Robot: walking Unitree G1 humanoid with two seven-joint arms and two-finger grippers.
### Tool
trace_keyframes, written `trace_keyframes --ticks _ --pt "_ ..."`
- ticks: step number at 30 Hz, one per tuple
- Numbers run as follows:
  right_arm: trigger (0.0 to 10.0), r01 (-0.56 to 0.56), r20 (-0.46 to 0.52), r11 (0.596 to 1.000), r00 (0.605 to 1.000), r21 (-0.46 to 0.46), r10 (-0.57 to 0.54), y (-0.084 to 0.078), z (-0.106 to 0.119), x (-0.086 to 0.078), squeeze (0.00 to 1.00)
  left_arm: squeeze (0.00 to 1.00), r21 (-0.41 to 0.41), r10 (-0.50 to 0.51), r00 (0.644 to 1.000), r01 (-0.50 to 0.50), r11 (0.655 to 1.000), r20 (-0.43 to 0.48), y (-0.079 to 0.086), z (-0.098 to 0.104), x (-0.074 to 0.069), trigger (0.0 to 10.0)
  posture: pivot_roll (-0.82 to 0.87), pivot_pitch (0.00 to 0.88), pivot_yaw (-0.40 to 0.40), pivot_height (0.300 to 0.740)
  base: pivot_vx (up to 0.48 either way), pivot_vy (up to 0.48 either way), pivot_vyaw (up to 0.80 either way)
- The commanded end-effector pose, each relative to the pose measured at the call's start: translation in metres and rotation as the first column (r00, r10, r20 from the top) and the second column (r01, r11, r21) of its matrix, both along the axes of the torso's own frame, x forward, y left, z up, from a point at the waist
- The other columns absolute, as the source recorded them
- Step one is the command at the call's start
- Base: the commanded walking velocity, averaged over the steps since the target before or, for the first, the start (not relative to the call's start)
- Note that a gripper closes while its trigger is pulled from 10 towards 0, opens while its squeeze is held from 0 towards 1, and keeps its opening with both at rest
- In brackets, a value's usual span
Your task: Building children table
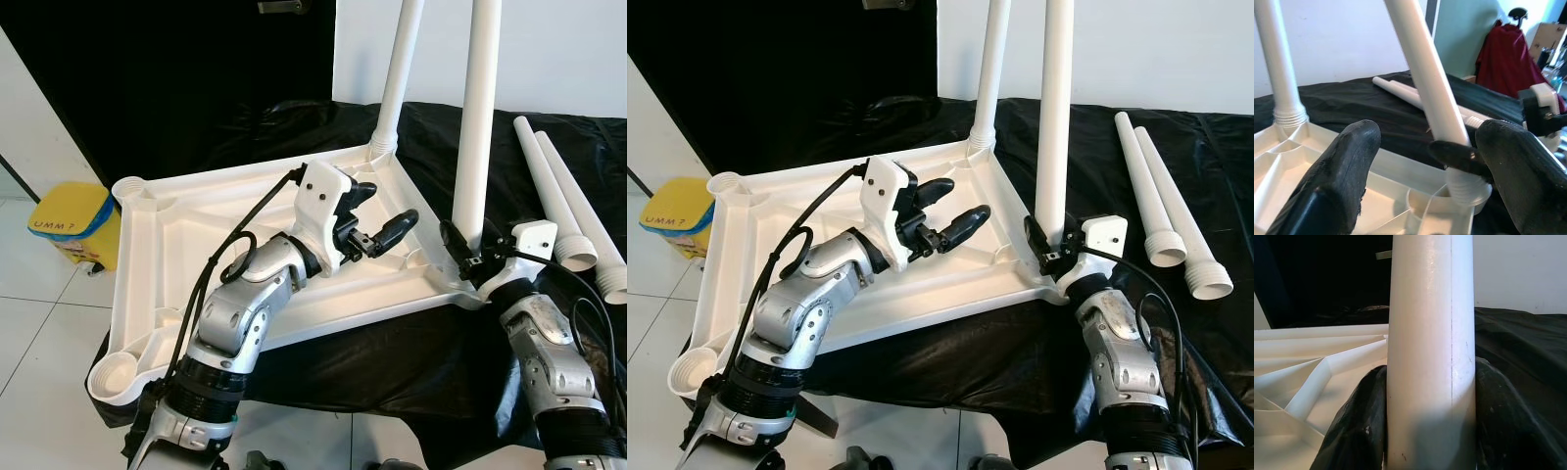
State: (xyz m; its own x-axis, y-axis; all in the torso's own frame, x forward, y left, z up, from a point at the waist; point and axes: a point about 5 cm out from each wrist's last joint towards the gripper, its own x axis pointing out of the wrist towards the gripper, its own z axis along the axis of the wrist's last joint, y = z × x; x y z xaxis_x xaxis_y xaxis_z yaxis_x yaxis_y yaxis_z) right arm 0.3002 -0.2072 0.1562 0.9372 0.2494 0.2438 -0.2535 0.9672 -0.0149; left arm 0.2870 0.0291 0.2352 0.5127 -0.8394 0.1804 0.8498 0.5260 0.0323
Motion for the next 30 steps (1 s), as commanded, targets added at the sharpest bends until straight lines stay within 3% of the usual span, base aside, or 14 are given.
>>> trace_keyframes --ticks 1,8,9,17,18,30 --pt "10.0 0.019 -0.01 1.0 1.0 0.0 -0.019 -0.004 -0.003 0.0 0.0 0.0 0.002 -0.031 0.999 0.031 1.0 -0.012 -0.003 0.001 0.0 10.0 -0.1 0.057 -0.024 0.74 0.0 0.0 0.0" --pt "10.0 0.026 0.002 1.0 1.0 -0.007 -0.026 -0.006 0.0 0.001 0.0 0.03 -0.002 -0.071 0.997 0.071 0.997 -0.029 -0.002 0.003 0.003 10.0 -0.1 0.045 -0.019 0.74 0.0 0.0 0.0" --pt "10.0 0.027 0.002 1.0 1.0 -0.008 -0.027 -0.006 0.0 0.001 0.0 1.0 -0.009 -0.084 0.996 0.083 0.996 -0.035 -0.001 0.004 0.003 10.0 -0.1 0.041 -0.018 0.74 0.0 0.0 0.0" --pt "10.0 0.028 0.004 1.0 1.0 -0.014 -0.028 -0.006 -0.002 -0.001 0.0 1.0 -0.011 -0.106 0.994 0.105 0.994 -0.034 0.002 0.01 0.007 10.0 -0.1 0.036 -0.015 0.74 0.0 0.0 0.0" --pt "10.0 0.029 0.006 0.999 1.0 -0.016 -0.029 -0.006 -0.001 -0.001 0.0 0.0 -0.007 -0.104 0.994 0.104 0.995 -0.034 0.002 0.011 0.008 10.0 -0.1 0.04 -0.019 0.74 0.0 0.0 0.0" --pt "10.0 0.026 0.01 0.999 1.0 -0.023 -0.026 -0.005 0.0 0.0 0.0 0.0 -0.015 -0.118 0.99 0.118 0.993 -0.07 0.003 0.014 0.01 10.0 -0.09 0.045 -0.023 0.74 0.0 0.0 0.0"
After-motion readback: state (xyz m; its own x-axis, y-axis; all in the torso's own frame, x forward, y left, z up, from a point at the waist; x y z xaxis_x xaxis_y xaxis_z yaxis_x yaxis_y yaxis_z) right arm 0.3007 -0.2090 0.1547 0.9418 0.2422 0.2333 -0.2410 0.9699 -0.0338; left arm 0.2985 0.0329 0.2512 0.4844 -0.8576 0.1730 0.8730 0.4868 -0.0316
